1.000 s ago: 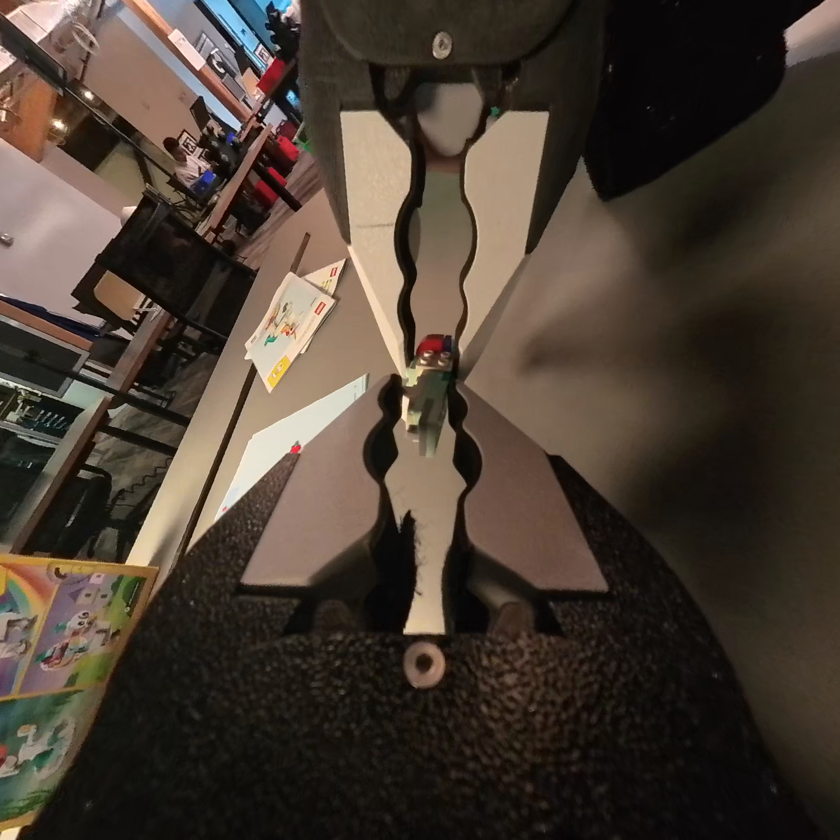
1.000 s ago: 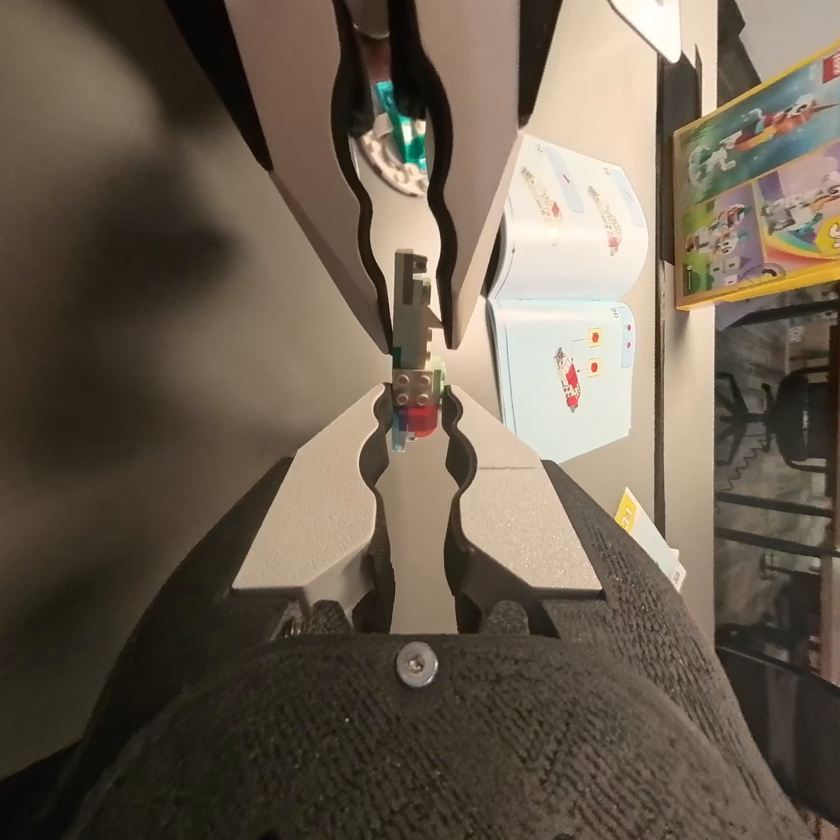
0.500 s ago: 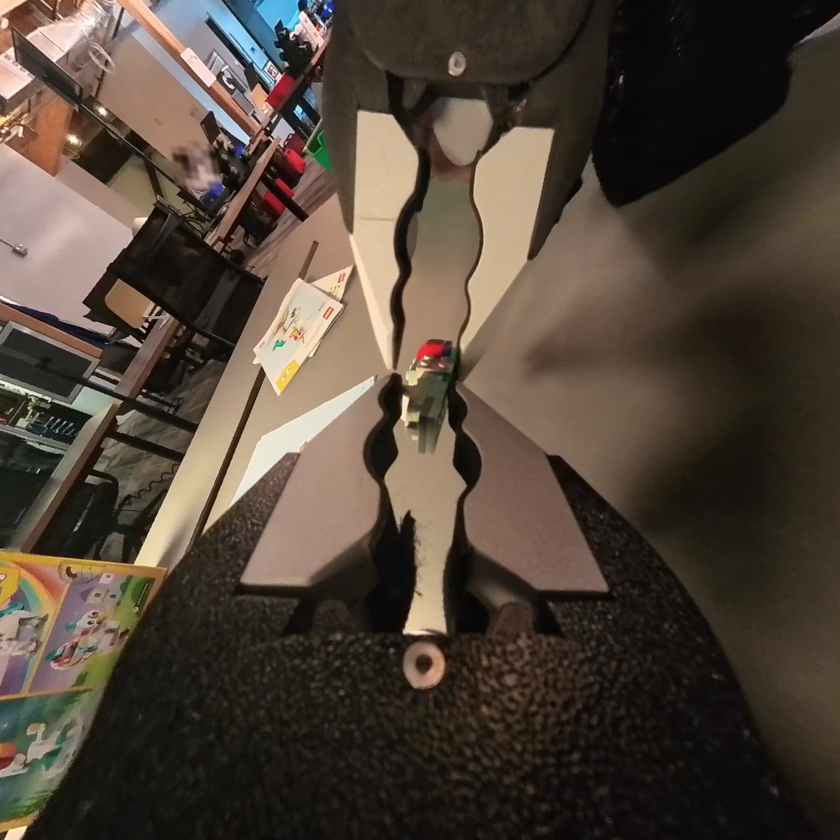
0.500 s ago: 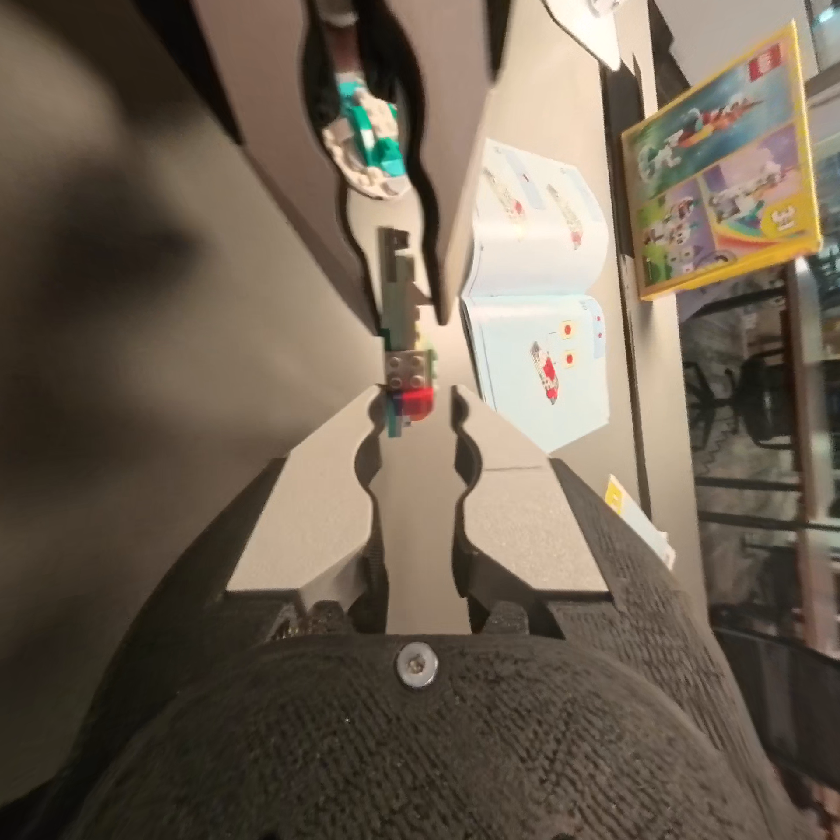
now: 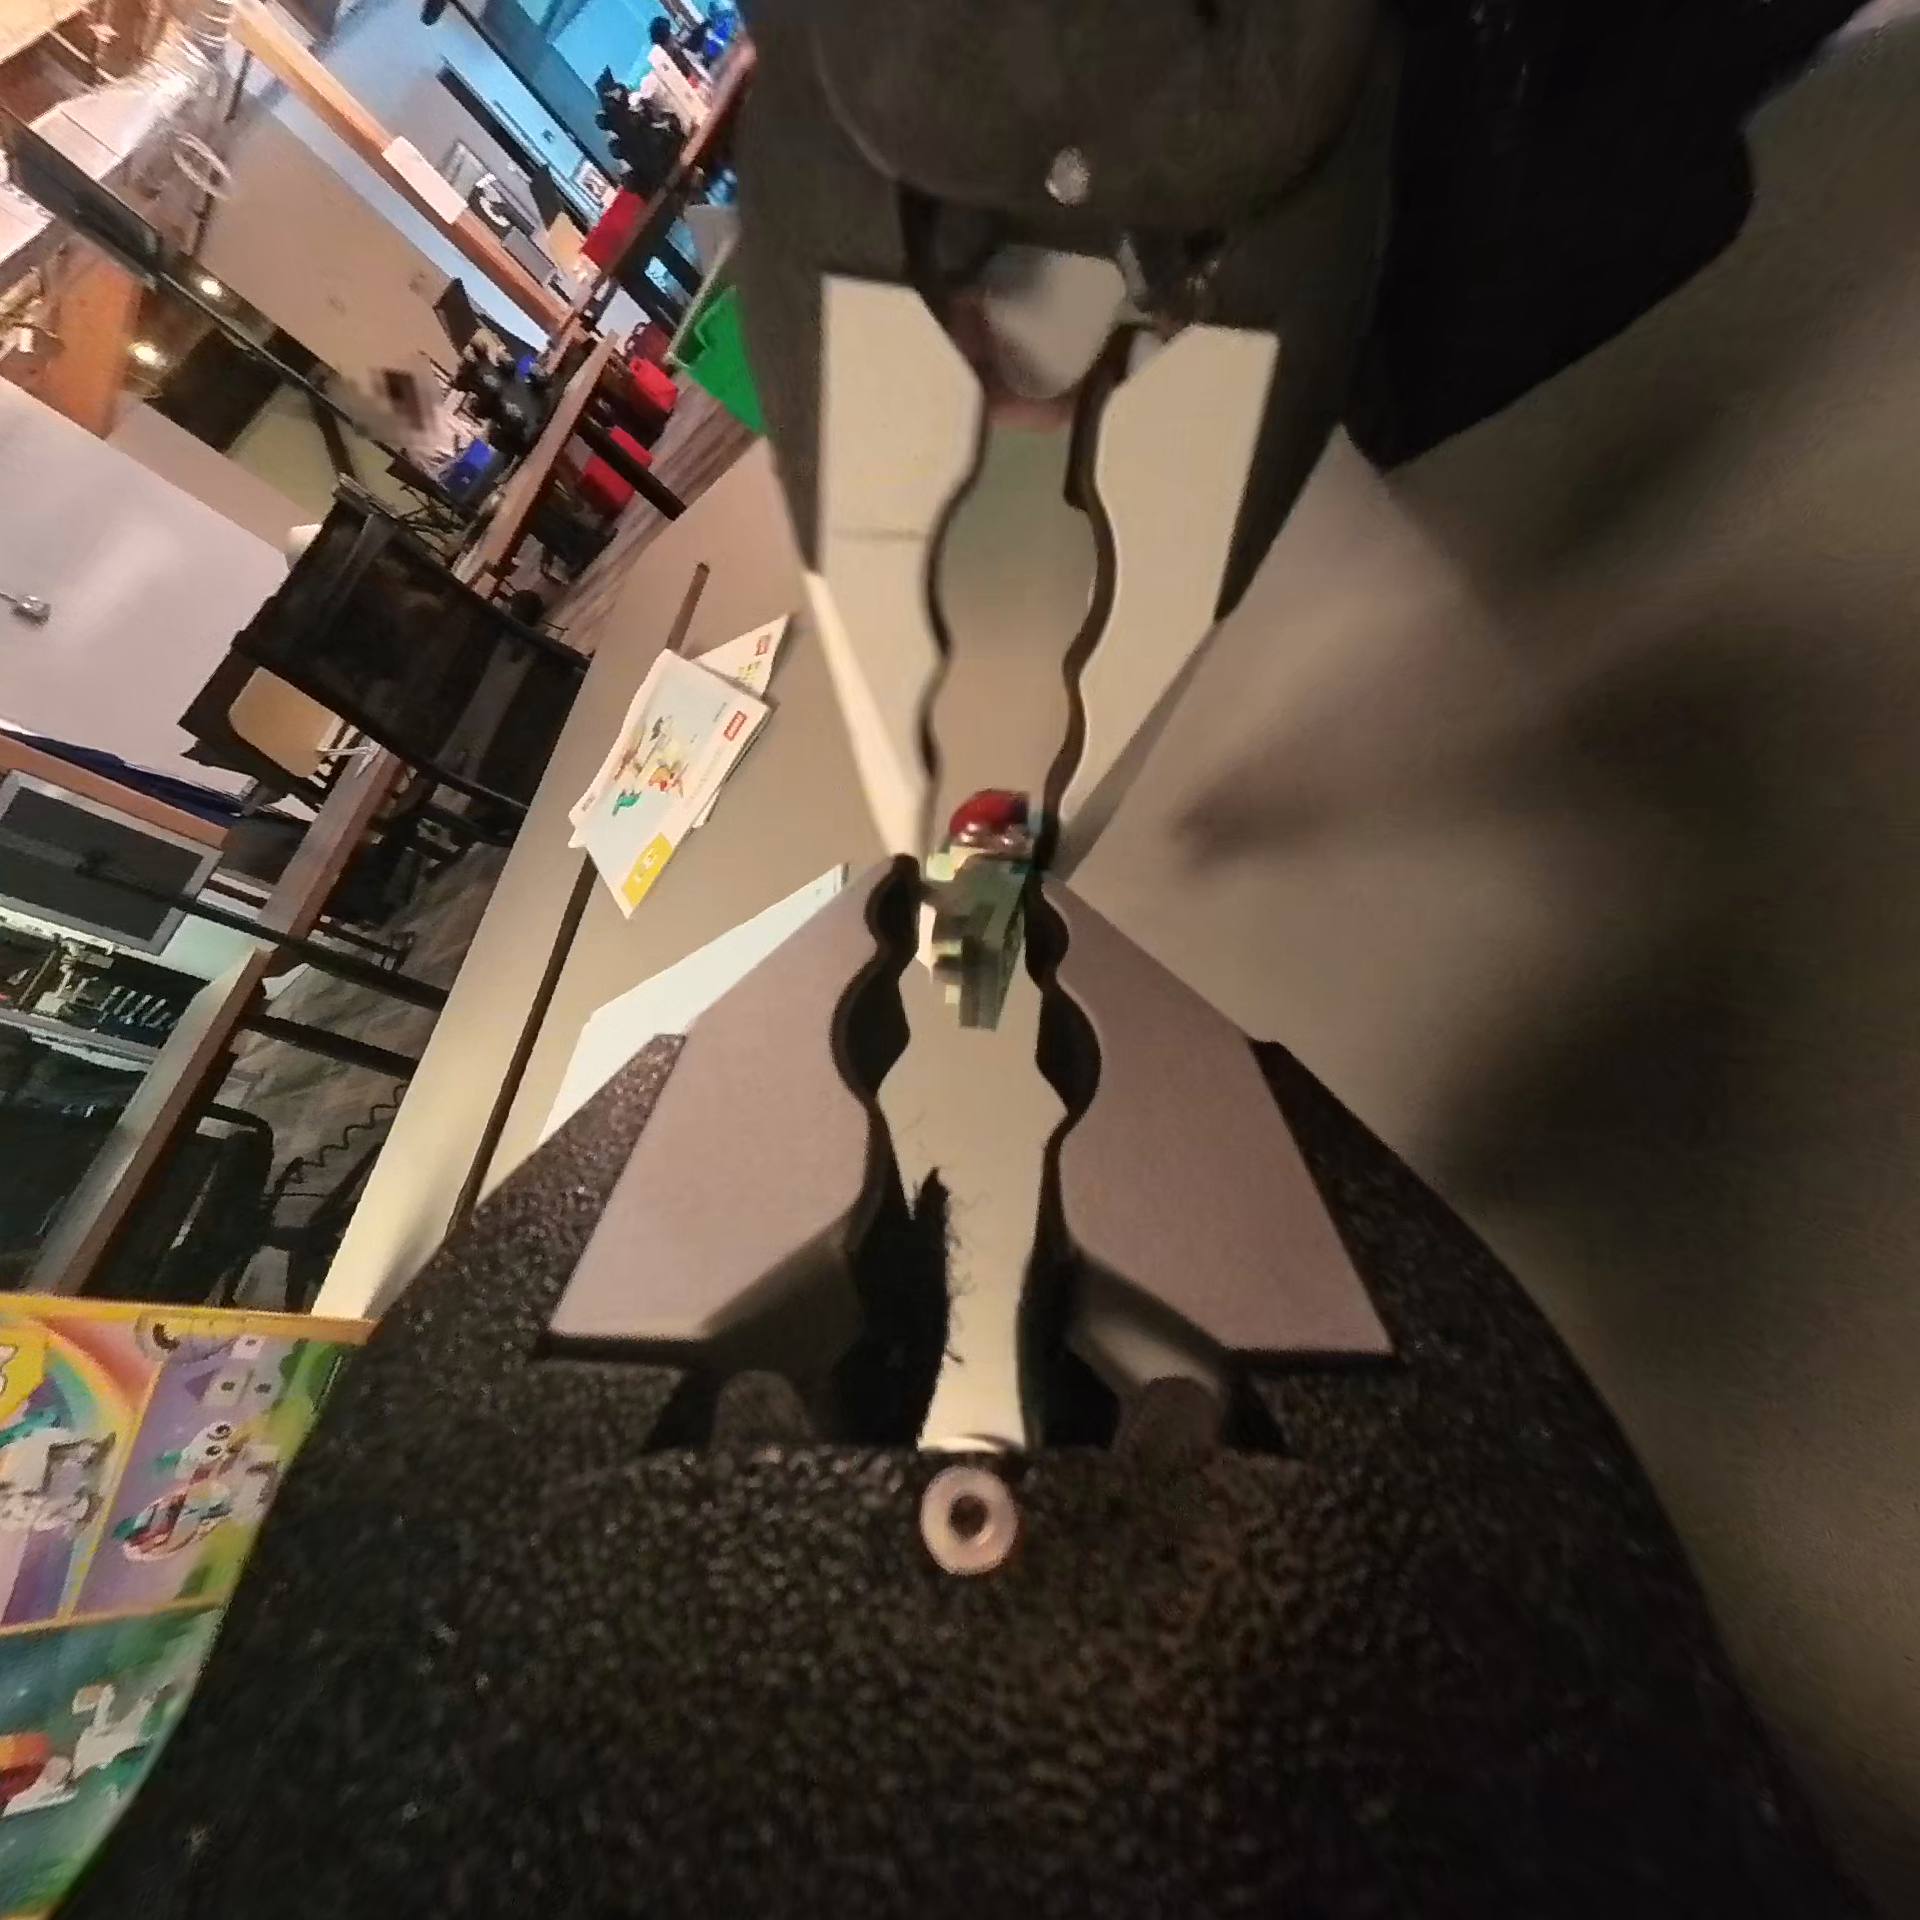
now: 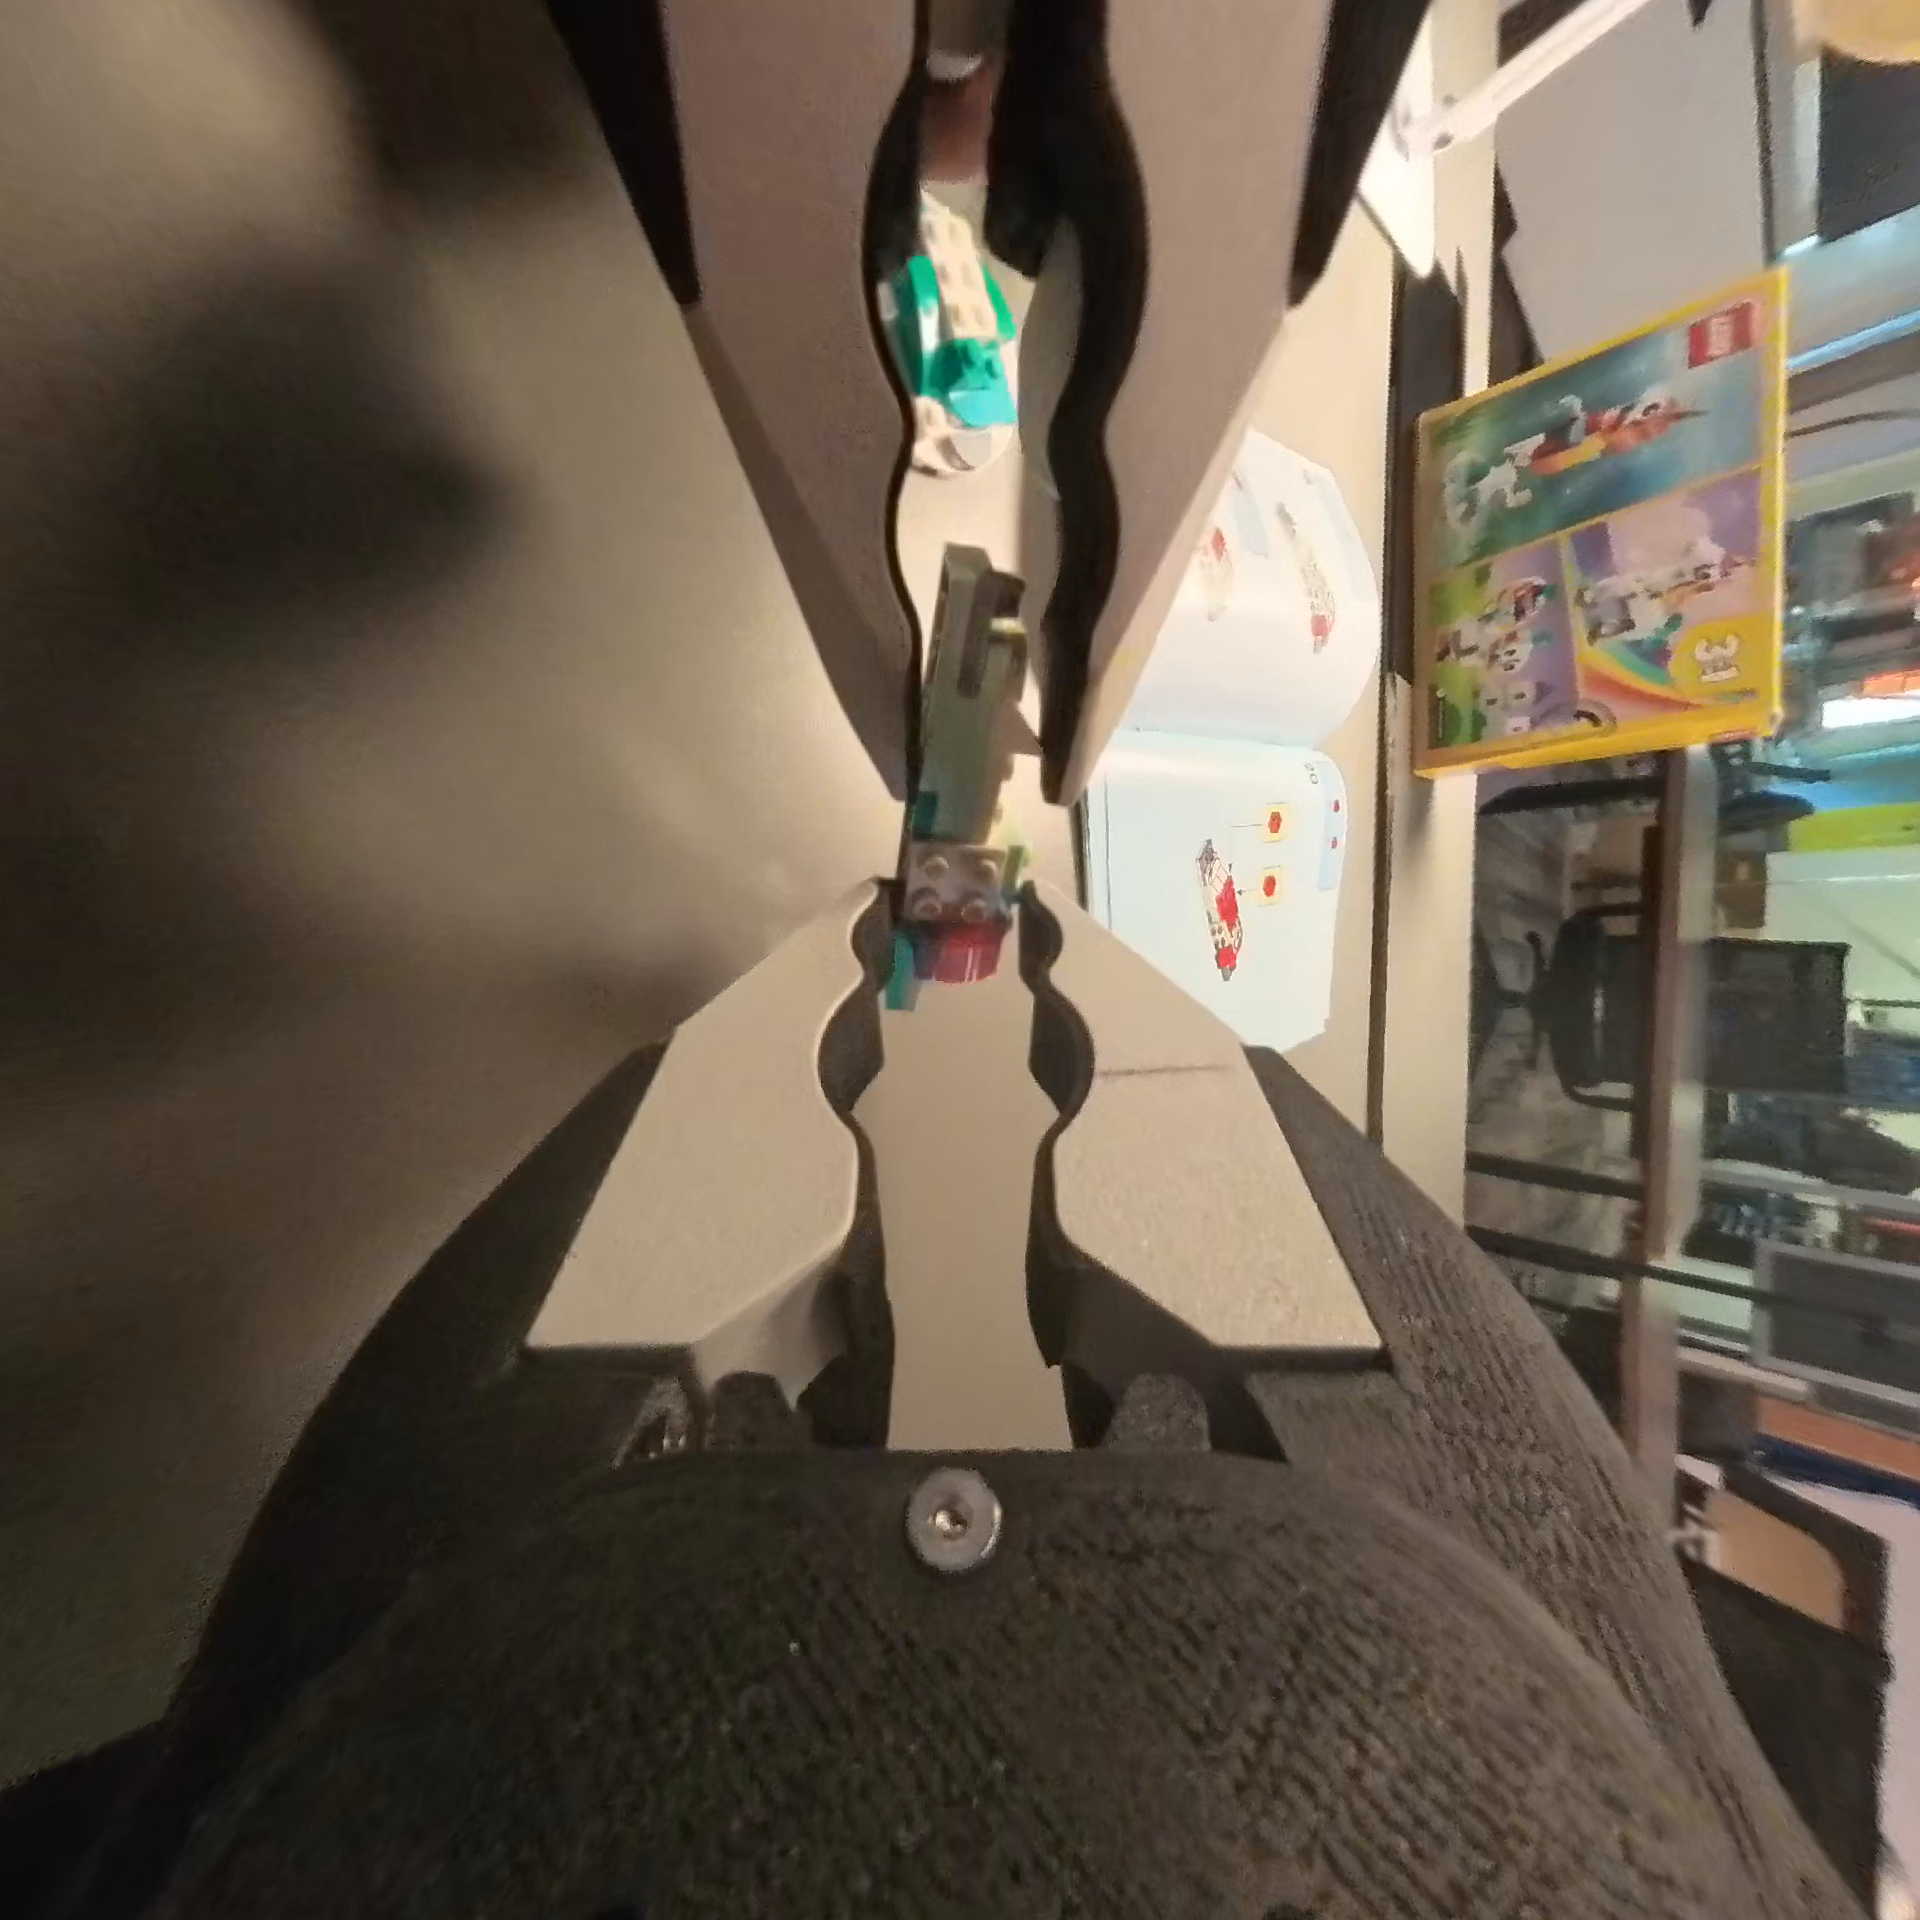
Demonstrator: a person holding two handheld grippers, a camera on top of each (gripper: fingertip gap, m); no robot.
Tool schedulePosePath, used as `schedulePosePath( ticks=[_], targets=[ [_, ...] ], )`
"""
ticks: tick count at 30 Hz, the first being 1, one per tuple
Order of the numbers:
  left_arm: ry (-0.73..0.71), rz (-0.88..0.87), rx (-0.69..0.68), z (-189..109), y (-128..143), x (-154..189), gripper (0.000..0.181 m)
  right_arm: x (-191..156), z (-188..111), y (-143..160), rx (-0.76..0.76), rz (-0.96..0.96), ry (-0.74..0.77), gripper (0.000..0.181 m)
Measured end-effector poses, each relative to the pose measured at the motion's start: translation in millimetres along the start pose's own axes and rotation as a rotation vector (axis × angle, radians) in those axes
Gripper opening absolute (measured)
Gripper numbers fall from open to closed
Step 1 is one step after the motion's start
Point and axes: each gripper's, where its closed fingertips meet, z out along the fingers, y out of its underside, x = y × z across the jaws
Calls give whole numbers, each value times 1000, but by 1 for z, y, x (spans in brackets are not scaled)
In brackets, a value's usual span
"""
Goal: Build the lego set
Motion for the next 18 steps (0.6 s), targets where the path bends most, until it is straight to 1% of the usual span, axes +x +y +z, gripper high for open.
schedulePosePath(
  ticks=[1, 3, 5, 6, 7, 8, 10, 12, 13, 17, 18],
  targets=[
    [15, -17, 15, 0, -2, 2, 17, 0, 1, 1, -7, -9, 6, 21],
    [55, -133, 55, 3, -7, 3, 21, 6, 2, 6, -35, -19, 48, 21],
    [62, -326, 47, 6, -5, -4, 58, 17, 1, 12, -74, -69, 123, 21],
    [59, -423, 36, 8, -4, -9, 70, 22, 0, 13, -82, -102, 166, 21],
    [54, -512, 36, 8, -3, -14, 74, 27, -2, 12, -88, -136, 207, 21],
    [46, -594, 50, 8, -2, -19, 72, 31, -3, 10, -93, -174, 243, 21],
    [50, -731, 81, 6, -1, -25, 64, 36, -5, 6, -100, -249, 299, 21],
    [70, -838, 115, 4, 0, -29, 50, 36, -5, 2, -88, -306, 324, 21],
    [85, -878, 122, 3, 1, -29, 46, 36, -5, 0, -84, -322, 335, 21],
    [157, -982, 116, 4, 6, -24, 46, 38, -4, -1, -95, -377, 361, 21],
    [165, -983, 114, 4, 5, -23, 39, 38, -3, -2, -98, -384, 364, 21]
  ],
)
